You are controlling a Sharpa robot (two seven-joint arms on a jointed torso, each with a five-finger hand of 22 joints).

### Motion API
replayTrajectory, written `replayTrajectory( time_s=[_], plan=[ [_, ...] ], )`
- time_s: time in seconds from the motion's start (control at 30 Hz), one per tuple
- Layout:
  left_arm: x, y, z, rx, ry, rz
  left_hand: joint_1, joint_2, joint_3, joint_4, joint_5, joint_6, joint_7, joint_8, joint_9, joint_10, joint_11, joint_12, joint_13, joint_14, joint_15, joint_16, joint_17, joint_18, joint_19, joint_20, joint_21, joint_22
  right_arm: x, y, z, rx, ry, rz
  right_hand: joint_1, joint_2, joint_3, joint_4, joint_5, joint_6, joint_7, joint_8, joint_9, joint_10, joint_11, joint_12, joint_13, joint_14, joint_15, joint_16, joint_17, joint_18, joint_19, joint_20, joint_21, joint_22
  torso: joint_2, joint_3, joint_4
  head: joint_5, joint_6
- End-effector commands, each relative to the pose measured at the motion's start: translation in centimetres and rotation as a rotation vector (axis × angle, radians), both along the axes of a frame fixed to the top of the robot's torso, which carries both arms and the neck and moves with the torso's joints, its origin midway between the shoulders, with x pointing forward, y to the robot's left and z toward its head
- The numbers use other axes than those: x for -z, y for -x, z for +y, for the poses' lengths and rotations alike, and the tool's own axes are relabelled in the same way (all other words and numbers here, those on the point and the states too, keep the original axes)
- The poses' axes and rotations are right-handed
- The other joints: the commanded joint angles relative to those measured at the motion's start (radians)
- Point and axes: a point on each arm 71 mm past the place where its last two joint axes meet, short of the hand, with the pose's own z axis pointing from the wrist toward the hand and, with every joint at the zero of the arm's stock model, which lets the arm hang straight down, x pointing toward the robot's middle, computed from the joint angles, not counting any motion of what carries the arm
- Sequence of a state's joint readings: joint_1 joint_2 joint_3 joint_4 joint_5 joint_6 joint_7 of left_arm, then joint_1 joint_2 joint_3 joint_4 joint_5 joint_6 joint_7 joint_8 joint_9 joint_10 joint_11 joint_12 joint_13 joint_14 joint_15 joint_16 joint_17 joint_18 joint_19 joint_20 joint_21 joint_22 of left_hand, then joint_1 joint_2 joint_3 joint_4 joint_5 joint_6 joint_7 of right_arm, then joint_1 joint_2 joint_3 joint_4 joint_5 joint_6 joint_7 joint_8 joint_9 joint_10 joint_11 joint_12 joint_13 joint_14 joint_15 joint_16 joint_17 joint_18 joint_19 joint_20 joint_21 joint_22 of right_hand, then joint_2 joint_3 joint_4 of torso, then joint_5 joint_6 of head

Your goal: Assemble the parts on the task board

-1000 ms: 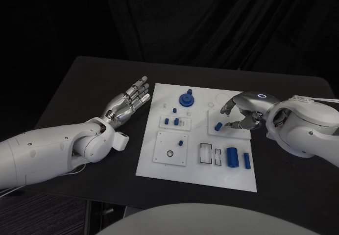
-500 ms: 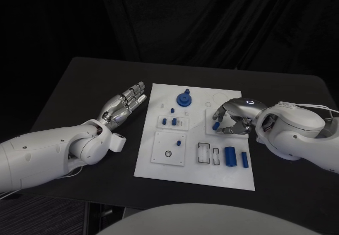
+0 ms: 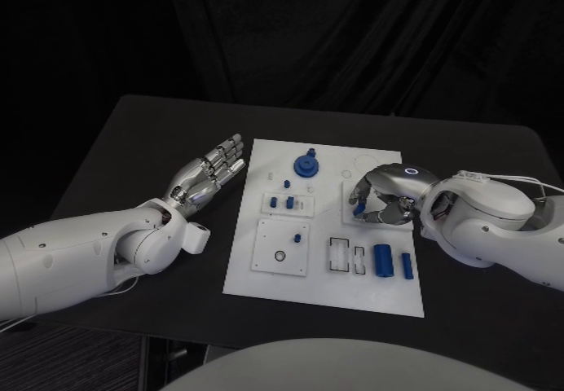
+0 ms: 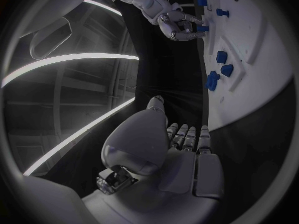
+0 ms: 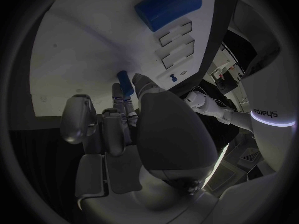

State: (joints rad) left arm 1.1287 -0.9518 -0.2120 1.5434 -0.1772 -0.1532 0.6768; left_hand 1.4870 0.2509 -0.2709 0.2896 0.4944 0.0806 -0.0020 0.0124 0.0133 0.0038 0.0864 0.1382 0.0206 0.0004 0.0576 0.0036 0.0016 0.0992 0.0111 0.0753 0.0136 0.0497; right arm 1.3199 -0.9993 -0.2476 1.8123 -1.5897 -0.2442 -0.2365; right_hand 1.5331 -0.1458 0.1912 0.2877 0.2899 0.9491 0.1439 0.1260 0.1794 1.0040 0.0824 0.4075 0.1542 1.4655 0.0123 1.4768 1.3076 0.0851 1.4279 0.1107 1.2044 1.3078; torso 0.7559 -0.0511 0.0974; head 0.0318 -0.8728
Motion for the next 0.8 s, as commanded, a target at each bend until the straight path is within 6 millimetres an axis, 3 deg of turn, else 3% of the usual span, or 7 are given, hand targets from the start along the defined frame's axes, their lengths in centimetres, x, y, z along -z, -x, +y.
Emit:
replayTrajectory(
  time_s=[0.03,0.33,0.4,0.43,0.8],
  plan=[
    [-0.8,0.2,-0.1,0.019,0.070,-0.094,0.014,-0.001,0.007,0.001,0.005,0.002,-0.014,0.002,0.001,0.000,0.005,-0.004,0.000,0.000,0.006,-0.004,-0.002,-0.013,-0.001,0.006,-0.004,0.000,-0.2,0.1,0.2,-0.018,-0.035,-0.022,0.014,0.014,0.023,-0.005,0.005,0.035,-0.006,0.017,0.008,0.044,-0.009,-0.004,-0.001,0.066,-0.014,0.005,0.138,-0.011,0.009,-0.004,0.011,0.167,0.000,-0.0006,0.0005,0.002,0.000],
    [-0.7,0.2,-0.1,0.026,0.068,-0.081,0.040,-0.004,0.018,-0.005,0.027,0.008,-0.016,0.003,0.002,0.000,0.009,-0.008,-0.001,0.000,0.014,-0.004,-0.002,-0.001,0.000,0.026,-0.003,0.002,-0.3,0.3,0.0,-0.008,-0.039,-0.017,0.067,0.024,0.065,-0.032,0.036,0.110,-0.024,0.049,0.037,0.117,-0.030,-0.030,-0.002,0.068,-0.032,0.005,0.139,-0.013,0.012,-0.023,0.017,0.168,0.000,0.0002,-0.0021,0.006,0.000],
    [-0.6,0.2,-0.1,0.027,0.067,-0.077,0.043,-0.004,0.020,-0.005,0.030,0.008,-0.013,0.003,0.002,0.000,0.010,-0.007,-0.001,0.000,0.015,-0.004,-0.002,0.001,0.001,0.028,-0.003,0.002,-0.3,0.3,-0.1,-0.006,-0.042,-0.018,0.087,0.028,0.096,-0.048,-0.037,0.116,-0.024,0.049,0.046,0.127,-0.031,-0.044,-0.003,0.068,-0.034,0.004,0.140,-0.013,0.012,-0.026,0.018,0.169,-0.001,0.0005,-0.0022,0.006,0.000],
    [-0.6,0.2,-0.1,0.028,0.067,-0.075,0.045,-0.005,0.020,-0.006,0.031,0.009,-0.011,0.003,0.002,0.000,0.010,-0.008,-0.001,0.000,0.015,-0.004,-0.002,0.002,0.001,0.030,-0.003,0.002,-0.4,0.4,-0.2,-0.004,-0.044,-0.020,0.089,0.027,0.109,-0.051,-0.050,0.118,-0.025,0.049,0.049,0.132,-0.031,-0.049,-0.003,0.068,-0.034,0.004,0.139,-0.013,0.012,-0.027,0.018,0.169,-0.001,0.0006,-0.0019,0.006,0.000],
    [-0.4,0.2,-0.3,0.038,0.062,-0.055,0.056,-0.007,0.026,-0.007,0.038,0.010,-0.005,0.003,0.002,0.000,0.019,-0.006,0.000,0.000,0.023,-0.004,-0.002,0.006,0.002,0.041,-0.003,0.004,-2.9,0.6,0.0,-0.014,-0.070,-0.076,0.091,0.023,0.149,-0.067,-0.079,0.137,-0.027,0.056,0.068,0.153,-0.035,-0.062,0.003,0.059,-0.037,-0.016,0.116,-0.008,-0.001,-0.029,-0.009,0.161,-0.003,0.0004,-0.0049,0.018,0.000]
  ],
)
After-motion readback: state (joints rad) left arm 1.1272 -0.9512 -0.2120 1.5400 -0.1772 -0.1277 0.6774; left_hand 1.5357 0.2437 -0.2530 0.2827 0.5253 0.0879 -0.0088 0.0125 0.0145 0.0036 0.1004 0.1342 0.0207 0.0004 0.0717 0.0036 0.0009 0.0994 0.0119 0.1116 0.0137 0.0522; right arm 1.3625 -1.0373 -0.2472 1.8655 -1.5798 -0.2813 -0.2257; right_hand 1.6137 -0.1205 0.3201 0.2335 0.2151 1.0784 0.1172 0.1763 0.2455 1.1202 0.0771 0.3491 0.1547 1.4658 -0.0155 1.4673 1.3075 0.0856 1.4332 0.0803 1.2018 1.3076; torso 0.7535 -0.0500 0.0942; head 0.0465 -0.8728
